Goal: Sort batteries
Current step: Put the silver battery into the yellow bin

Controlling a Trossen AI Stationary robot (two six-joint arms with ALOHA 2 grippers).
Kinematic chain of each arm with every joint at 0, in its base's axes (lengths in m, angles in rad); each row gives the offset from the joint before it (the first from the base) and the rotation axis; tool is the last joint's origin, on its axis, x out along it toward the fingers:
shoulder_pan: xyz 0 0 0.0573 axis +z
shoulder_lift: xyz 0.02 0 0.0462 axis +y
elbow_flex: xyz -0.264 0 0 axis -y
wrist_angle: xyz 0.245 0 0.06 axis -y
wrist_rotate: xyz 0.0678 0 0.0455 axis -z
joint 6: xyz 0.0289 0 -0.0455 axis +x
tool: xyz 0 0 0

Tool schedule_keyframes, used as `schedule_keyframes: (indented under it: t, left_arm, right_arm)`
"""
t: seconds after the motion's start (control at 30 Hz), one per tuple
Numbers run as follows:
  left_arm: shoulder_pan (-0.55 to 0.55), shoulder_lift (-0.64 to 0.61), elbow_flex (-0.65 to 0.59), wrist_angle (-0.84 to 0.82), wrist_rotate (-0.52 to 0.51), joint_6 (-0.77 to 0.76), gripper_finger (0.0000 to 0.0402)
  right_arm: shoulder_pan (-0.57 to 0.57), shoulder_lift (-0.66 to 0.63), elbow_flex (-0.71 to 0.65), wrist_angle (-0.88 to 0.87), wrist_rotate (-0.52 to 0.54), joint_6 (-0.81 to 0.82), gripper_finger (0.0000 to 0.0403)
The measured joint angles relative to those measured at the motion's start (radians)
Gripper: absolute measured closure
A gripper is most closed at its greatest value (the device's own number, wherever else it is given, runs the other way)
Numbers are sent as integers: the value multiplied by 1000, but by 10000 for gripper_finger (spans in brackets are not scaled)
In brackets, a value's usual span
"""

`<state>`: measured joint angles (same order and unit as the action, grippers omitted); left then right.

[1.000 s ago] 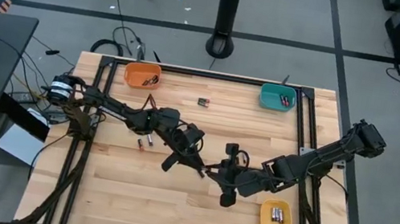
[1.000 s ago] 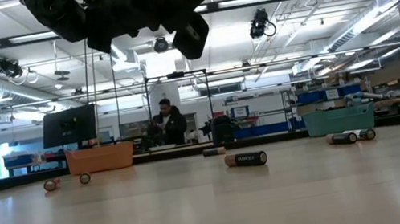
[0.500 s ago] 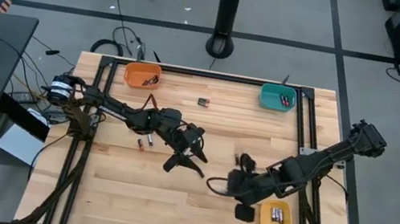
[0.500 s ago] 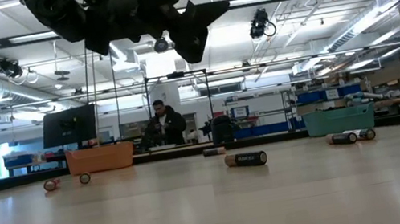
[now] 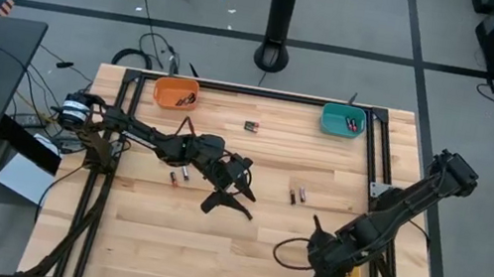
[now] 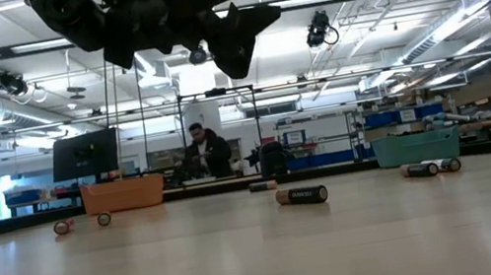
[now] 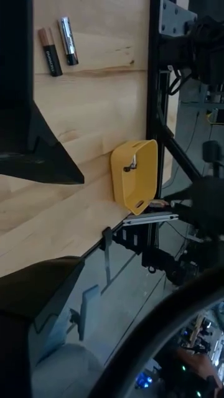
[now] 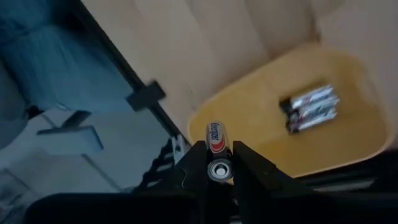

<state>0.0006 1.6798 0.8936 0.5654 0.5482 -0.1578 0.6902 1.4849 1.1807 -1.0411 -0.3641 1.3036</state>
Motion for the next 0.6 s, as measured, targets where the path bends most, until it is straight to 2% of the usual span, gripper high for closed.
schedule_keyframes:
  t: [0.13, 0.33, 0.6]
  left_arm:
    - [0, 0, 0, -9, 0, 23, 194]
    - [0, 0, 0, -10, 1, 26, 194]
    - [0, 0, 0, -11, 1, 26, 194]
  right_arm:
    - [3, 0, -112, 114, -82, 37, 339]
    - [3, 0, -285, 325, -150, 79, 339]
    - [3, 0, -396, 399, -164, 96, 339]
